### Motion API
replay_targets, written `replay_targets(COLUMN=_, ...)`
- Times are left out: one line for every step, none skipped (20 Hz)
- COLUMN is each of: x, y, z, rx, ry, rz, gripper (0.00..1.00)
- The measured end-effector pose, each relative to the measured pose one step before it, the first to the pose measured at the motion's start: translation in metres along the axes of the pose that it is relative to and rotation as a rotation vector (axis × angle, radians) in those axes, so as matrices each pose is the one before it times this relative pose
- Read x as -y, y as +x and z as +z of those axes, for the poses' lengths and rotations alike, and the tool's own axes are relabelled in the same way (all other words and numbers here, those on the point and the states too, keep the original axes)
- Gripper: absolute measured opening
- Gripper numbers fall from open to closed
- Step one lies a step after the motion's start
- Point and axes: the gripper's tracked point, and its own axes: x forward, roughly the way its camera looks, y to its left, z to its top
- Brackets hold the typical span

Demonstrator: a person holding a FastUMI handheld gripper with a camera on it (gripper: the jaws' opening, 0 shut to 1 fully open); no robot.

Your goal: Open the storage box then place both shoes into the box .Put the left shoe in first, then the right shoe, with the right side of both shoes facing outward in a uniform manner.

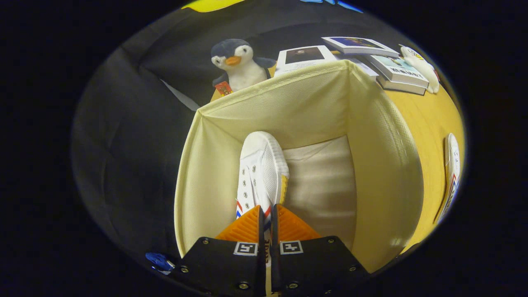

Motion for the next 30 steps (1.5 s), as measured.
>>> replay_targets(x=0.00061, y=-0.00071, z=0.00013, rx=0.00167, ry=-0.01373, rz=-0.00911, gripper=0.05)
replay_targets(x=-0.00323, y=0.00041, z=0.00084, rx=0.00287, ry=-0.00644, rz=0.02105, gripper=0.05)
replay_targets(x=-0.01026, y=-0.00282, z=0.00590, rx=0.01642, ry=0.00685, rz=0.05707, gripper=0.14)
replay_targets(x=-0.00701, y=-0.00118, z=0.00252, rx=0.00232, ry=0.00523, rz=0.03925, gripper=0.15)
replay_targets(x=-0.00374, y=-0.00469, z=0.00220, rx=0.00091, ry=-0.00605, rz=0.01659, gripper=0.24)
replay_targets(x=0.00109, y=-0.00820, z=0.00581, rx=0.01301, ry=-0.01357, rz=0.00359, gripper=0.42)
replay_targets(x=0.00027, y=-0.00301, z=0.00069, rx=0.01225, ry=-0.01756, rz=0.00241, gripper=0.60)
replay_targets(x=0.00174, y=-0.00628, z=0.00156, rx=0.01190, ry=-0.01552, rz=0.00282, gripper=0.79)
replay_targets(x=-0.00023, y=-0.00769, z=0.00060, rx=0.01034, ry=-0.00886, rz=0.01414, gripper=0.97)
replay_targets(x=-0.00141, y=-0.00802, z=0.00246, rx=0.00804, ry=0.00006, rz=0.01895, gripper=0.97)
replay_targets(x=-0.00208, y=-0.00955, z=0.00240, rx=0.01458, ry=0.00083, rz=0.01961, gripper=0.98)
replay_targets(x=-0.00040, y=-0.01079, z=0.00490, rx=0.01614, ry=-0.00207, rz=0.01111, gripper=0.97)
replay_targets(x=0.00084, y=-0.01056, z=0.00497, rx=0.01725, ry=-0.00637, rz=0.00788, gripper=0.97)
replay_targets(x=0.00319, y=-0.01069, z=0.00547, rx=0.01699, ry=-0.01012, rz=-0.00261, gripper=0.97)
replay_targets(x=0.00544, y=-0.01026, z=0.00503, rx=0.01827, ry=-0.00965, rz=-0.00554, gripper=0.97)
replay_targets(x=0.00644, y=-0.00991, z=0.00569, rx=0.01783, ry=-0.00742, rz=-0.00652, gripper=0.97)
replay_targets(x=0.00826, y=-0.00825, z=0.00475, rx=0.01526, ry=-0.00231, rz=-0.00993, gripper=0.97)
replay_targets(x=0.00908, y=-0.00810, z=0.00542, rx=0.01463, ry=0.00192, rz=-0.00957, gripper=0.97)
replay_targets(x=0.00989, y=-0.00747, z=0.00359, rx=0.01262, ry=0.00347, rz=-0.01207, gripper=0.97)
replay_targets(x=0.01123, y=-0.00753, z=0.00398, rx=0.01032, ry=0.00636, rz=-0.01209, gripper=0.97)
replay_targets(x=0.01092, y=-0.00677, z=0.00228, rx=0.00852, ry=0.00653, rz=-0.01272, gripper=0.98)
replay_targets(x=0.01287, y=-0.00500, z=0.00317, rx=0.00879, ry=0.00689, rz=-0.01544, gripper=0.98)
replay_targets(x=0.01276, y=-0.00560, z=0.00275, rx=0.00904, ry=0.00719, rz=-0.01870, gripper=0.98)
replay_targets(x=0.01367, y=-0.00539, z=0.00227, rx=0.00896, ry=0.00395, rz=-0.02179, gripper=0.98)
replay_targets(x=0.01221, y=-0.00447, z=0.00135, rx=0.00550, ry=0.00345, rz=-0.01954, gripper=0.97)
replay_targets(x=0.01059, y=-0.00614, z=0.00034, rx=0.00356, ry=0.00332, rz=-0.01452, gripper=0.98)
replay_targets(x=0.01037, y=-0.00419, z=0.00161, rx=0.00297, ry=0.00442, rz=-0.01135, gripper=0.97)
replay_targets(x=0.01035, y=-0.00461, z=0.00063, rx=0.00265, ry=0.00474, rz=-0.01069, gripper=0.98)
replay_targets(x=0.01052, y=-0.00397, z=0.00082, rx=0.00058, ry=0.00615, rz=-0.01275, gripper=0.98)
replay_targets(x=0.01072, y=-0.00400, z=0.00028, rx=0.00171, ry=0.00738, rz=-0.01085, gripper=0.98)
